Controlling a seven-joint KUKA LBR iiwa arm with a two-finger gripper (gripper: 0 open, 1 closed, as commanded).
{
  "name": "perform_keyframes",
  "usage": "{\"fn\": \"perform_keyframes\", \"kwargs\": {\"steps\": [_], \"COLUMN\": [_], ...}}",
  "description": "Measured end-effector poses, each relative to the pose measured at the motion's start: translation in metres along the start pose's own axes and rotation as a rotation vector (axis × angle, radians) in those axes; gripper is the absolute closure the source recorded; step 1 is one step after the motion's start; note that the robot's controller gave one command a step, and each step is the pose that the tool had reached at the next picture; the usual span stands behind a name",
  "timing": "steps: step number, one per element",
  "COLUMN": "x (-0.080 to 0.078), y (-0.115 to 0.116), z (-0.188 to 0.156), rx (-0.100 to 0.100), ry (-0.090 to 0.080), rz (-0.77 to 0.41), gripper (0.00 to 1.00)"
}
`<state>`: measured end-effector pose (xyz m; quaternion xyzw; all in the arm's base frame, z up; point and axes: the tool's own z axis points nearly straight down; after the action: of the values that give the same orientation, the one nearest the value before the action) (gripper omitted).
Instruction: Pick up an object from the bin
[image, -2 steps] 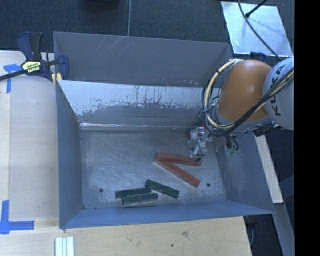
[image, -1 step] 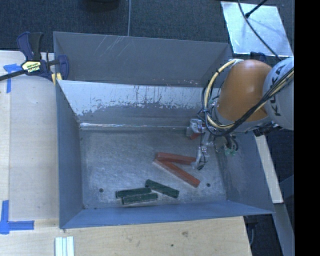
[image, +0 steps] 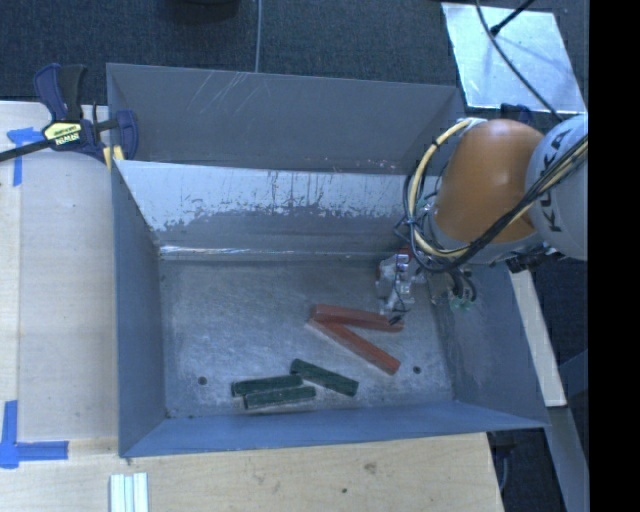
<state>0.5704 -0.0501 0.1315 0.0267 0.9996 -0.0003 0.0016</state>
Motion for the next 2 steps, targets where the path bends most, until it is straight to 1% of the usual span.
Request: {"fn": "perform_keyframes", "kwargs": {"steps": [1, 2], "x": [0.000, 0.001], "y": [0.000, -0.008], "z": [0.000, 0.064], "rx": [0.000, 0.001], "ry": [0.000, 0.007], "rz": [0.000, -0.014], "gripper": [0.00, 0.00]}}
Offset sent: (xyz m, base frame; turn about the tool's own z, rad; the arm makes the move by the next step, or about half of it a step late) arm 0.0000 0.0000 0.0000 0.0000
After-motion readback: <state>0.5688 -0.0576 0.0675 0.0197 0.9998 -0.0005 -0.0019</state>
